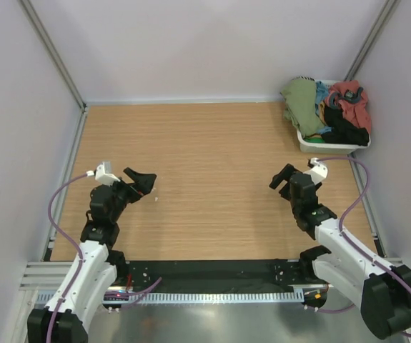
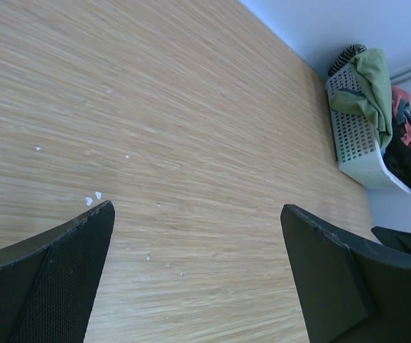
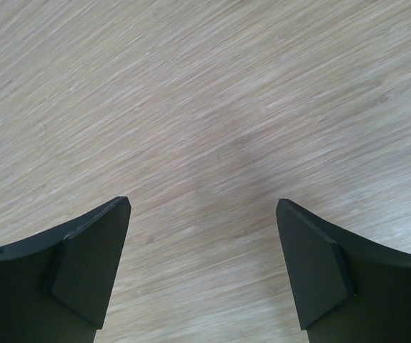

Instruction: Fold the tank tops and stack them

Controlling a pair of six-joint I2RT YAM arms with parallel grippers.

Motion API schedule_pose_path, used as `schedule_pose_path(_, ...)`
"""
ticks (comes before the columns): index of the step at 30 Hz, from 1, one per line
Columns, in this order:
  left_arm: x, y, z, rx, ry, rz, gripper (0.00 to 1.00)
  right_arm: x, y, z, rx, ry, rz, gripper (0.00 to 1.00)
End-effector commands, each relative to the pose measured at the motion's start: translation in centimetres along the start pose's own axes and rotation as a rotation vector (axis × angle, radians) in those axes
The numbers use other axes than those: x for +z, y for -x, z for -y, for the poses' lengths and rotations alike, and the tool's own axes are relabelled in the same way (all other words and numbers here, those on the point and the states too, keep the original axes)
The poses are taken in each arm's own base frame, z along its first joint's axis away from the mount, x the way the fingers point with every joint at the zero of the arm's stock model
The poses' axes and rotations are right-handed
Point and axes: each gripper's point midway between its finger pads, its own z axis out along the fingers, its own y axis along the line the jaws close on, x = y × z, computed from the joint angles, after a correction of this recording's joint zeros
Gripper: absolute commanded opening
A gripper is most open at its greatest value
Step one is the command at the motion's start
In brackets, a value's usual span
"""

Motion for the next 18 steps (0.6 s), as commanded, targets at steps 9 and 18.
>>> schedule_pose_path(9, 0.4, -0.1, 0.6, 0.029, -0.03, -0.017, 0.98, 4.9, 12.2, -6.6, -0.196, -0.147, 0.006, 0.81)
schedule_pose_path(18, 1.0, -0.7, 0.2, 0.027, -0.017, -0.045, 0.97, 16.1, 18.0, -4.6, -0.228, -0.393, -0.005, 0.84)
